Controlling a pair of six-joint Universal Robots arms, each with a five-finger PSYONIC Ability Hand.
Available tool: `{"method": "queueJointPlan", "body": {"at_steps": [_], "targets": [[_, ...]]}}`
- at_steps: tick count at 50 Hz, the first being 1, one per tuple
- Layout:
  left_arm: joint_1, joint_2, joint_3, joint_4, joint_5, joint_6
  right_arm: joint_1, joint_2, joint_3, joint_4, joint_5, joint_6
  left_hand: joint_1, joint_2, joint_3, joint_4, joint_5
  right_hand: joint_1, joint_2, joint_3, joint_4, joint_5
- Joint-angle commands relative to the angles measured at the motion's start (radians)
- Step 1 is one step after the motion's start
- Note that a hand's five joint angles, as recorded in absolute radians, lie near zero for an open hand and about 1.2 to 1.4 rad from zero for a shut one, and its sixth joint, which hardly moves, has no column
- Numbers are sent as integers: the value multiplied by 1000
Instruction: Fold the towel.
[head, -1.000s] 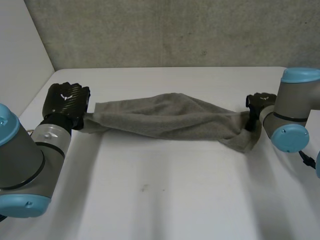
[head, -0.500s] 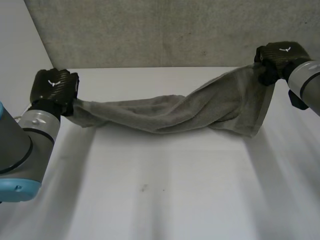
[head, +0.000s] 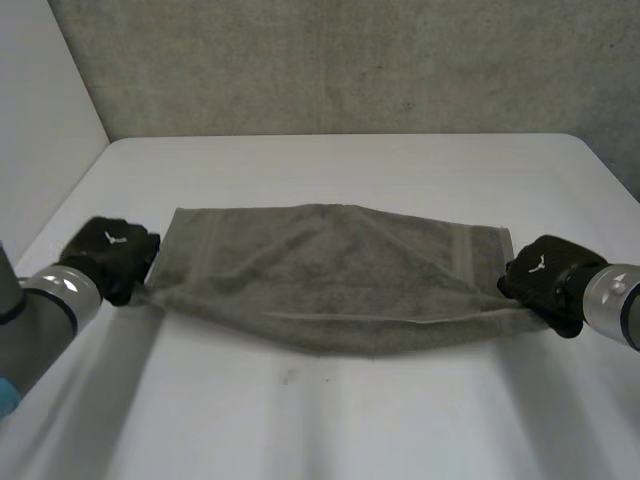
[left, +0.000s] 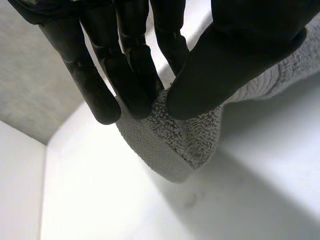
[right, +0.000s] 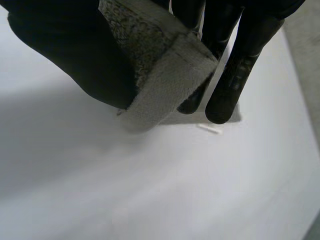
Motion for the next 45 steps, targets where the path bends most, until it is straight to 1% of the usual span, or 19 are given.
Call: {"method": "queueJointPlan", "body": {"at_steps": [1, 3, 4, 6, 7, 9, 10, 12, 13, 14, 15, 17, 18, 23, 28, 34, 37, 39, 45], "targets": [[-20, -174, 148, 54, -8, 105, -2, 152, -163, -40, 21, -1, 185, 181, 180, 179, 190, 421, 222, 211, 207, 244], [-34, -213, 288, 86, -8, 98, 1, 215, -320, -113, 53, 29, 185, 181, 180, 179, 190, 421, 222, 211, 207, 244], [-34, -213, 289, 86, -8, 98, 1, 215, -321, -114, 53, 30, 185, 181, 180, 179, 190, 421, 222, 211, 207, 244], [-63, -247, 473, 144, -18, 99, 32, 256, -508, -236, 102, 91, 185, 181, 180, 179, 190, 421, 222, 211, 207, 244], [-63, -247, 474, 145, -18, 99, 32, 256, -509, -237, 102, 91, 185, 181, 180, 179, 190, 421, 222, 211, 207, 244], [-92, -269, 676, 242, -48, 99, 62, 287, -696, -418, 157, 157, 185, 181, 180, 179, 190, 421, 222, 211, 207, 244], [-92, -269, 677, 243, -48, 99, 63, 287, -696, -419, 157, 157, 185, 181, 180, 179, 190, 421, 222, 211, 207, 244], [-100, -273, 772, 301, -71, 93, 78, 278, -781, -648, 174, 206, 185, 181, 180, 179, 190, 421, 222, 211, 207, 244], [-102, -276, 851, 356, -93, 78, 78, 278, -781, -649, 174, 206, 185, 181, 180, 179, 190, 421, 222, 211, 207, 244], [-102, -276, 914, 403, -111, 50, 84, 255, -773, -765, 172, 223, 185, 181, 180, 179, 190, 421, 222, 211, 207, 244], [-102, -276, 915, 404, -111, 50, 84, 255, -773, -766, 172, 223, 185, 181, 180, 179, 190, 421, 222, 211, 207, 244], [-102, -273, 968, 465, -128, -11, 90, 194, -705, -922, 172, 246, 185, 181, 180, 179, 190, 421, 222, 211, 207, 244], [-102, -273, 968, 465, -128, -11, 90, 193, -704, -922, 172, 246, 185, 181, 180, 179, 190, 421, 222, 211, 207, 244], [-94, -252, 892, 467, -143, -91, 92, 131, -531, -935, 145, 260, 185, 181, 180, 179, 190, 421, 222, 211, 207, 244], [-80, -204, 601, 478, -136, -180, 78, 120, -245, -930, 70, 316, 185, 181, 180, 179, 190, 421, 222, 211, 207, 244], [-74, -203, 379, 524, -131, -206, 66, 111, -68, -928, 36, 364, 185, 181, 180, 179, 190, 421, 222, 211, 207, 244], [-76, -215, 232, 600, -117, -206, 26, 117, 23, -928, 5, 381, 185, 181, 180, 179, 190, 421, 222, 211, 207, 244], [-74, -239, 111, 695, -78, -204, 6, 150, 93, -930, -50, 384, 185, 181, 180, 179, 190, 421, 222, 211, 207, 244], [-74, -302, -4, 738, -36, -191, 6, 226, 141, -901, -93, 376, 185, 181, 180, 179, 190, 421, 222, 211, 207, 244]]}}
